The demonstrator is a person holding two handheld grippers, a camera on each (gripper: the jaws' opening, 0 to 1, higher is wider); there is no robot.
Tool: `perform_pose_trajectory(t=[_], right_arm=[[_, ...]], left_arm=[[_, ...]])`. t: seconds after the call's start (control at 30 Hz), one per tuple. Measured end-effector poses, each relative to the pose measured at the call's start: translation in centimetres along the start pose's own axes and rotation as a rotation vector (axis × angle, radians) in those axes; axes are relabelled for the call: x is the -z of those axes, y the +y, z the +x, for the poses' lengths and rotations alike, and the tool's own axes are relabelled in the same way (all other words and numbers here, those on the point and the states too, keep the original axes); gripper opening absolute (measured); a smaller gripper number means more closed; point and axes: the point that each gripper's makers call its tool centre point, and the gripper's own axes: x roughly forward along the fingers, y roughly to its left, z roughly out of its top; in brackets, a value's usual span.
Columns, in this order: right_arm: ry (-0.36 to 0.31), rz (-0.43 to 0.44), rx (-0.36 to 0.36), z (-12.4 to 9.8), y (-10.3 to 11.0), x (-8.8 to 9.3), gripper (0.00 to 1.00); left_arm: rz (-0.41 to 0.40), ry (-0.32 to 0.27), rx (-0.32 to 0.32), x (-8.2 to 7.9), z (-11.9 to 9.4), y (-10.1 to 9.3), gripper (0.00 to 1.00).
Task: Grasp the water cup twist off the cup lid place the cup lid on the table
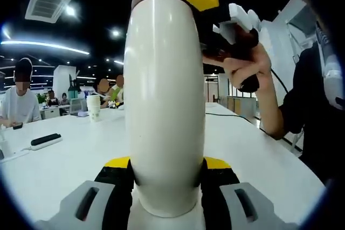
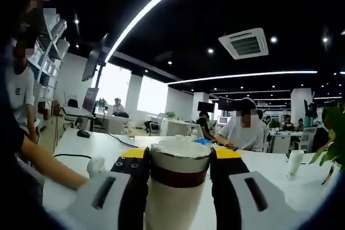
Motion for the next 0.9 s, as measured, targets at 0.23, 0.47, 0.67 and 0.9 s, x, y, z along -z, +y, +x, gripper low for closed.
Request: perform_pose_trajectory(t=[0.23,0.47,0.67,0.9], right_arm=[[-0.030,0.075,-0.279,0.1,0.4,0.0,0.47],[-0.056,0.105,-0.499,0.1,1.1,0.2,0.46],[-0.063,0.127,-0.504,0.1,1.2,0.3,0.46],[-0.066,0.134,-0.284,-0.3,0.7,-0.2,0.58]], left_arm=[[0.000,0.000,0.001,0.0,0.0,0.0,0.50],[0.001,-0.001,0.001,0.0,0.0,0.0,0.50],[0.002,-0.001,0.002,0.0,0.1,-0.1,0.50],[0.004,-0.001,0.004,0.0,0.1,-0.2,0.50]])
